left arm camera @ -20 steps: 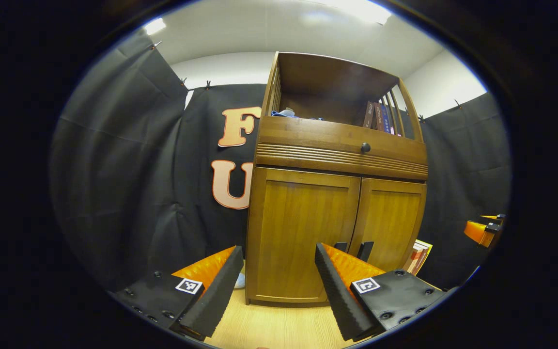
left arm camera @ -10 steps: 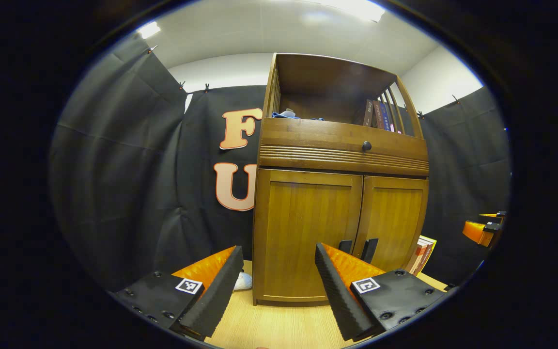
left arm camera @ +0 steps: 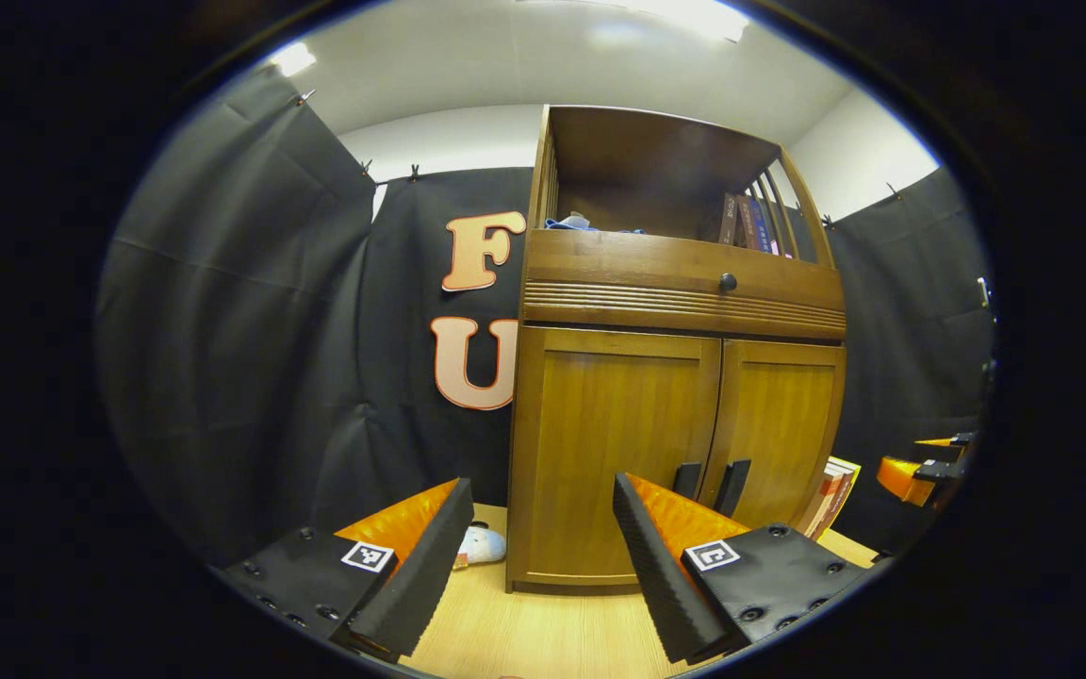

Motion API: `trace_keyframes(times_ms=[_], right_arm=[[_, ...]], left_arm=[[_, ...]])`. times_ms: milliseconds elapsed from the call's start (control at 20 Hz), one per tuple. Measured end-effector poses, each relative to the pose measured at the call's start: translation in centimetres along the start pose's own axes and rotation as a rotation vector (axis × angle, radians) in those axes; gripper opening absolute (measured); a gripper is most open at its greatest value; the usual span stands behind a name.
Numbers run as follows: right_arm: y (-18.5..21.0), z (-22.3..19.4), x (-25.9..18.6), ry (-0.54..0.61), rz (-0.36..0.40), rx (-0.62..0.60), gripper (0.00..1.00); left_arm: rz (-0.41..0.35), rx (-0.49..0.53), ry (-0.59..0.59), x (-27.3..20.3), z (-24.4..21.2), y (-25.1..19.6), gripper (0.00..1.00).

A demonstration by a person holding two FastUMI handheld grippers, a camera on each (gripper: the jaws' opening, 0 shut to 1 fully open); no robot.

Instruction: Open the right door of the double-door shoe cabinet with the right hand, and open the left door with the left hand.

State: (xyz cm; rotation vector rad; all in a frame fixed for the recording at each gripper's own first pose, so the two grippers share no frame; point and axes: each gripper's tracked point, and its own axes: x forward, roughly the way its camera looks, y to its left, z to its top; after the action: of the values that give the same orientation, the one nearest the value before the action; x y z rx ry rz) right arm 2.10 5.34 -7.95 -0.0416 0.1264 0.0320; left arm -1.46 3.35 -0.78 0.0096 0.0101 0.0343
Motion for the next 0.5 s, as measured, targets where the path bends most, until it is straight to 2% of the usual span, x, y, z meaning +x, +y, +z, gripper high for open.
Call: trace_keyframes(times_ms=[200,450,500], right_arm=[[3.3,-1.6,2.1,0.035,0.055,0.030,0.94],[7.3,-3.2,5.2,0.063,0.117,0.023,0.94],[8.1,-3.6,6.0,0.065,0.125,0.022,0.94]], left_arm=[[0.011,-0.002,0.016,-0.4,-0.4,0.6,0.99],[0.028,0.004,0.011,-0.9,-0.3,1.6,0.94],[0.032,0.005,0.015,-0.9,-0.4,1.8,0.96]])
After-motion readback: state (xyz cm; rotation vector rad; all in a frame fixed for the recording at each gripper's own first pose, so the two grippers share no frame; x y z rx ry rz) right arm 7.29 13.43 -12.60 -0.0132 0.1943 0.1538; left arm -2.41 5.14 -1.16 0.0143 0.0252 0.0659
